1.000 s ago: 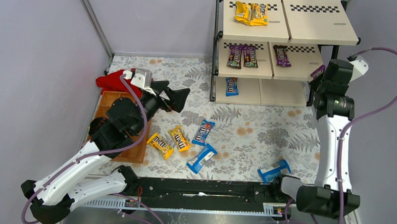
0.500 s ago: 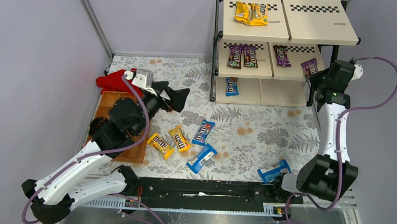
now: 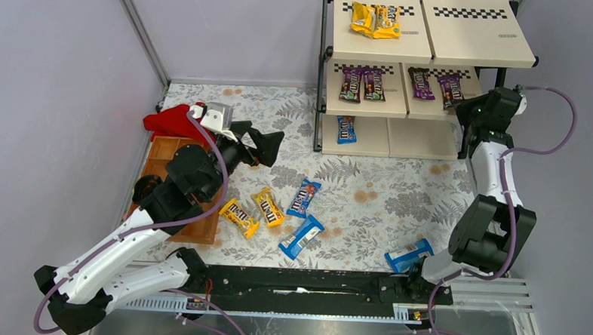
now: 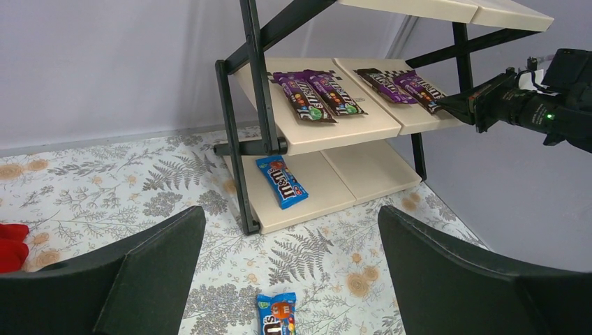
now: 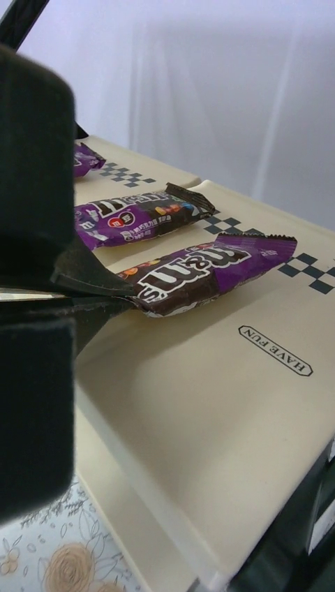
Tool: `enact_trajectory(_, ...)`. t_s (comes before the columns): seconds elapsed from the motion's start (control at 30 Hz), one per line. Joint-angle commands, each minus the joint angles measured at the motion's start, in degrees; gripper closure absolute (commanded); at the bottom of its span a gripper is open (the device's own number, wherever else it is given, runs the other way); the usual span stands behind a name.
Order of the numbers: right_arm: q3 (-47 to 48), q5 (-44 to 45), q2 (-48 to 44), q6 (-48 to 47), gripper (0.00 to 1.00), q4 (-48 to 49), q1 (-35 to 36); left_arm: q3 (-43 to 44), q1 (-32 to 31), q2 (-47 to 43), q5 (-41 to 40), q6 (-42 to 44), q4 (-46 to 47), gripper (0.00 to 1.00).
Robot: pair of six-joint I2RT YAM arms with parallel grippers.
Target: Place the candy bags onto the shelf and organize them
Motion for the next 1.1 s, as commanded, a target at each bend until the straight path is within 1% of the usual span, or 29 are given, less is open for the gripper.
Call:
enact_trajectory(0.0,2.1,-2.4,2.1,2.8,1.0,5.2,-0.2,0.5,-0.2,0.1,-1.1,1.1,2.5,0.01)
enact_trajectory(0.27,4.8,-5.6,5.6,3.1,1.0,5.2,-0.2,0.6,-0.2,0.3,-1.2,1.3,2.5,0.01)
enact_trajectory(0.5,6.3,-5.9,7.0,3.0,1.0,4.8,-0.2,0.7,-0.2,0.5,-0.8,1.3,2.5,0.01)
enact_trajectory(0.83,5.7,-6.4,7.5,4.4,1.0,6.6,0.0,0.7,-0.1,0.5,-0.4,1.3,2.5,0.01)
enact_trajectory(1.03,5.6,-7.0,7.2,3.9,0.97,6.5,0.5,0.7,-0.1,0.4,-0.1,1.3,2.5,0.01)
enact_trajectory(1.07,5.6,-6.9,7.0,3.6,0.92,6.3,0.5,0.7,-0.1,0.5,0.0,1.2,2.5,0.01)
